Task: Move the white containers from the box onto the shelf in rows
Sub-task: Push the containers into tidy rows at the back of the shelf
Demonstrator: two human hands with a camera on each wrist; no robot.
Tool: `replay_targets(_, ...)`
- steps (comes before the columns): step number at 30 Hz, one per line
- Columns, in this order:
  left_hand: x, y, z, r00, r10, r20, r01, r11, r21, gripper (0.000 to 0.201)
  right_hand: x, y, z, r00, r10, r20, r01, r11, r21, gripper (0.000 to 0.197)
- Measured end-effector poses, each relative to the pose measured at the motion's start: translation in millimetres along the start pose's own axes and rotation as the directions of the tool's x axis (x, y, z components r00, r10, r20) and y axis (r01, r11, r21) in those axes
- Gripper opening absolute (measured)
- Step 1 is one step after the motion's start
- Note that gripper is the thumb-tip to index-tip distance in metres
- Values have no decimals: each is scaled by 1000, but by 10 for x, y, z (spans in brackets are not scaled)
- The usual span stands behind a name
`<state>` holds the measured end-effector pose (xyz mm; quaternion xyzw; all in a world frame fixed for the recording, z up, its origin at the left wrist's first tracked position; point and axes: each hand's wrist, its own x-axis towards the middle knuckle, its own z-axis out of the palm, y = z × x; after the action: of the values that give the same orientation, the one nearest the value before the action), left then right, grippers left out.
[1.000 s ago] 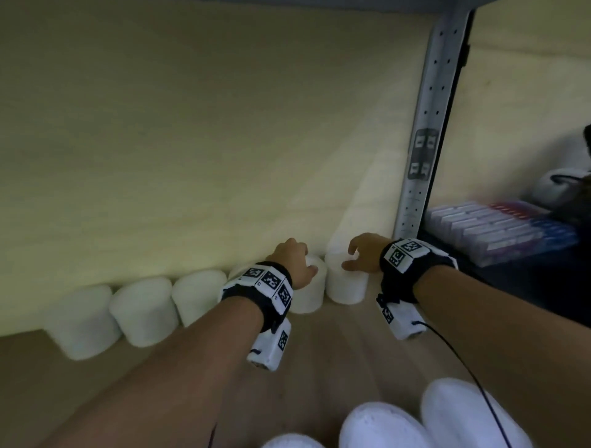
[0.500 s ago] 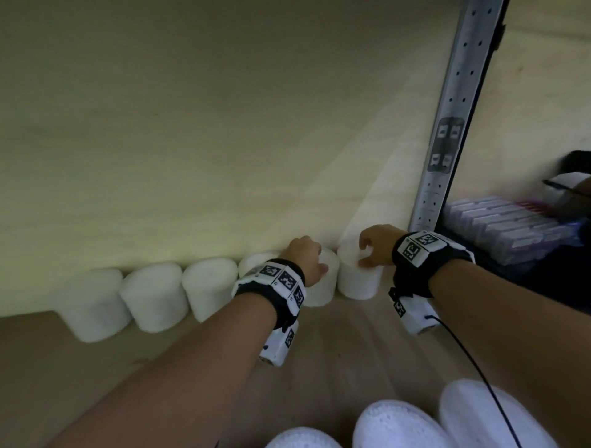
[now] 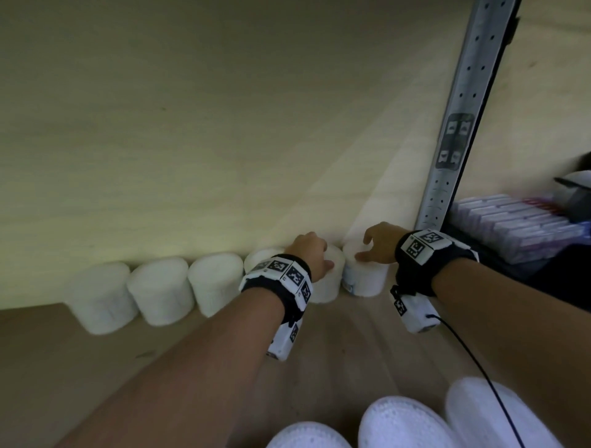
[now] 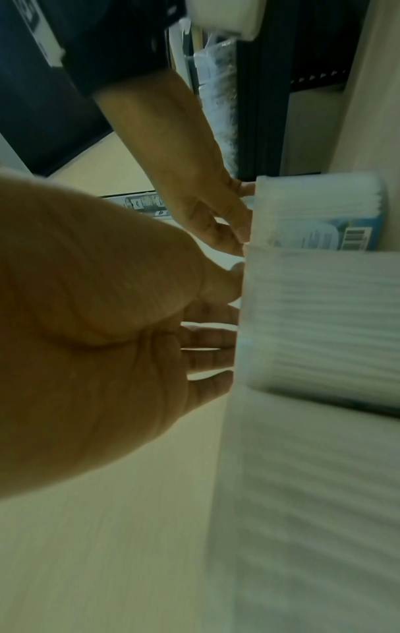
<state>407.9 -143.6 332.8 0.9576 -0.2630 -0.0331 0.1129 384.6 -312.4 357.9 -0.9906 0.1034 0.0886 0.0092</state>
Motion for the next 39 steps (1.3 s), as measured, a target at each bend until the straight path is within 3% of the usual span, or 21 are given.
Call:
replay_targets(7,18,-8,13,1000,3,-7,-3,1000,-1,47,5,-9,7,1000,2,-4,-2,1000,19,60)
replay_targets(16,11,-4,21,1000,8,-12,-8,1000,7,47,-30,40,-42,992,-120,33,116,988,100,50)
replay_targets(19,5,3,16,1000,10,-17,-10,1000,3,46,-13,35,-42,994,-111,-12,111,989,100,46)
replay_targets(21,4,-1,13,1000,11,-18,-11,1000,-2,46,-4,25,-30,997,-66,-47,69,995,68,49)
replay_targets(26,20,-12,22,1000,8,-15,-9,1000,-14,46,3,30,15,999,4,32,-4,1000,-2,65)
replay_targets(39,20,-5,18,1000,0,-13,0,1000,-17,47,-56,57,-66,992,-107,67,106,994,31,55)
